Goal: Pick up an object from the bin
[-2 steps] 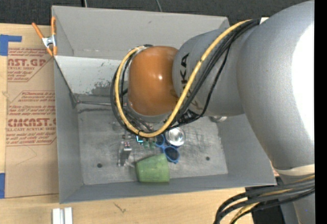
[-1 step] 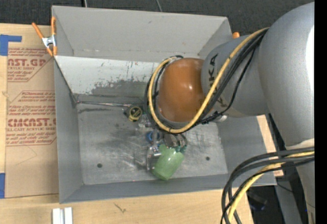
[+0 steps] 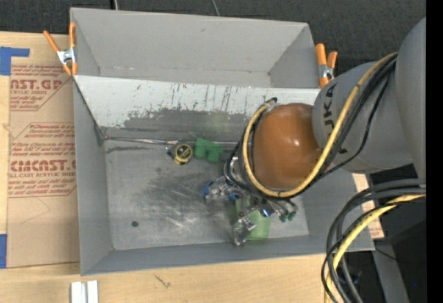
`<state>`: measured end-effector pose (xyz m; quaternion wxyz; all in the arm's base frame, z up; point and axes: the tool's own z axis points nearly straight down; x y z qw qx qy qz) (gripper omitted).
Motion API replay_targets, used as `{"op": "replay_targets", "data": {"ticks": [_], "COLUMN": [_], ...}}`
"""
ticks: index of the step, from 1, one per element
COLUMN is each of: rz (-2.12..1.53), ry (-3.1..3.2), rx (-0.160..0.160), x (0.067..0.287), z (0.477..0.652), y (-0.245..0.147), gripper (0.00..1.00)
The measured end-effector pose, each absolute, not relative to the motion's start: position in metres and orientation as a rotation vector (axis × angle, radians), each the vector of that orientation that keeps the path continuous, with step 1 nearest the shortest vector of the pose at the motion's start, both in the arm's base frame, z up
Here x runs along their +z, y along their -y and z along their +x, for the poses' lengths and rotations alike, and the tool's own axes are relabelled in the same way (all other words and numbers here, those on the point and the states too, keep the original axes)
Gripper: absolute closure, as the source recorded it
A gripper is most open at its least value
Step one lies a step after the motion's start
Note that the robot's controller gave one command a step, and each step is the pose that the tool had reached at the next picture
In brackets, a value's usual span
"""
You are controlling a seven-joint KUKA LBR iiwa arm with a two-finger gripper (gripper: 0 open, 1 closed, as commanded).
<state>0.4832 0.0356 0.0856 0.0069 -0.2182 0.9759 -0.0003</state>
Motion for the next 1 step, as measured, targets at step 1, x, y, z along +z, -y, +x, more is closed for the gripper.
{"op": "replay_targets", "data": {"ticks": [1], "rz": [-0.921], "ry": [-2.996], "rx": [-0.009], "x": [0.2053], "z": [0.501], "y": [0.0723], "gripper": [0.0]}}
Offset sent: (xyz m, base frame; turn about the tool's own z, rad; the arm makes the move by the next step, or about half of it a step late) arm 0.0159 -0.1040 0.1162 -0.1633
